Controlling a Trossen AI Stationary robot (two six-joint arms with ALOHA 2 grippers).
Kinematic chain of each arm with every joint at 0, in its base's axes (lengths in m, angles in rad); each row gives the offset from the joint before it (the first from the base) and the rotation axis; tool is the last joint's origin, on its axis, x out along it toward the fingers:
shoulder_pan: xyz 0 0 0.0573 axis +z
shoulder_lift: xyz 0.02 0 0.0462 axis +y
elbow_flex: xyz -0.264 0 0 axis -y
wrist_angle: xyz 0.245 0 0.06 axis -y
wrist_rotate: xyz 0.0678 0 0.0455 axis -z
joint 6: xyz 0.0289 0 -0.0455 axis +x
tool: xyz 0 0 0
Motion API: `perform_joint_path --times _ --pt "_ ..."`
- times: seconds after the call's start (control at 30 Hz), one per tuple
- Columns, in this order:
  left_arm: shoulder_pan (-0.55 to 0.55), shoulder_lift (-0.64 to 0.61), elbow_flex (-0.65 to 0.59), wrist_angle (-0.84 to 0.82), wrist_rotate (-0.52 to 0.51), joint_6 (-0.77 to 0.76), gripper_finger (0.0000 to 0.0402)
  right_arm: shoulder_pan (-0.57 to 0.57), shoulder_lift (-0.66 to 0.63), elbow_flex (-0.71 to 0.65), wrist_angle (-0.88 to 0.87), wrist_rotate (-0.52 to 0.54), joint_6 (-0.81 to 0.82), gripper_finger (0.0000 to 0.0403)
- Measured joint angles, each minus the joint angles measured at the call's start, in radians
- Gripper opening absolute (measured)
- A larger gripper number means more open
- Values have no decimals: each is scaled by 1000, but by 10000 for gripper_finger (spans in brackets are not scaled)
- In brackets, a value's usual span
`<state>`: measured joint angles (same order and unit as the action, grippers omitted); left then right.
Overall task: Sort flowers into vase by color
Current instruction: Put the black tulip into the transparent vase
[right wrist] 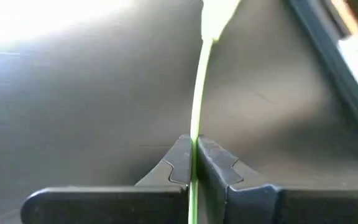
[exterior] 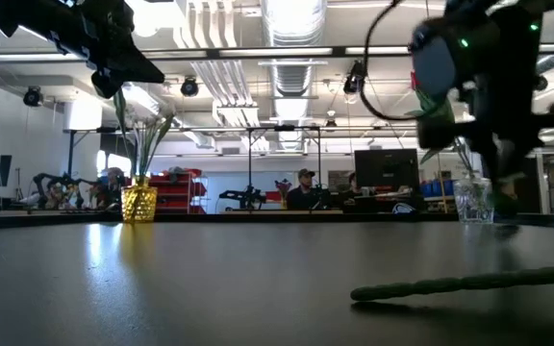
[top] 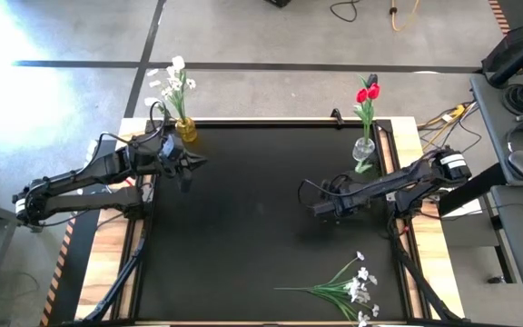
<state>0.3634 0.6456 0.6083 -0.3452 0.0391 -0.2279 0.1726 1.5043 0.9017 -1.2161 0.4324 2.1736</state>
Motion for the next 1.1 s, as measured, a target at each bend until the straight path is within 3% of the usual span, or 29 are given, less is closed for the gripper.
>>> perform_joint_path --times 0.23,0.4,0.53,0.67,0.87,1.1 --pt "0 5 0 115 36 -61 0 2 -15 201 3 275 -326 11" --pt "11 52 0 233 101 -191 0 4 -38 350 143 443 -772 11" --pt "48 136 0 351 230 -258 0 -16 -66 419 417 454 -1225 11" --pt "106 253 0 639 369 -347 0 -56 -77 465 673 369 -1581 11" --pt "176 430 0 1127 471 -629 12 -90 -77 521 786 349 -1772 11" --pt "176 539 9 1293 489 -703 64 -88 -77 552 787 341 -1835 11"
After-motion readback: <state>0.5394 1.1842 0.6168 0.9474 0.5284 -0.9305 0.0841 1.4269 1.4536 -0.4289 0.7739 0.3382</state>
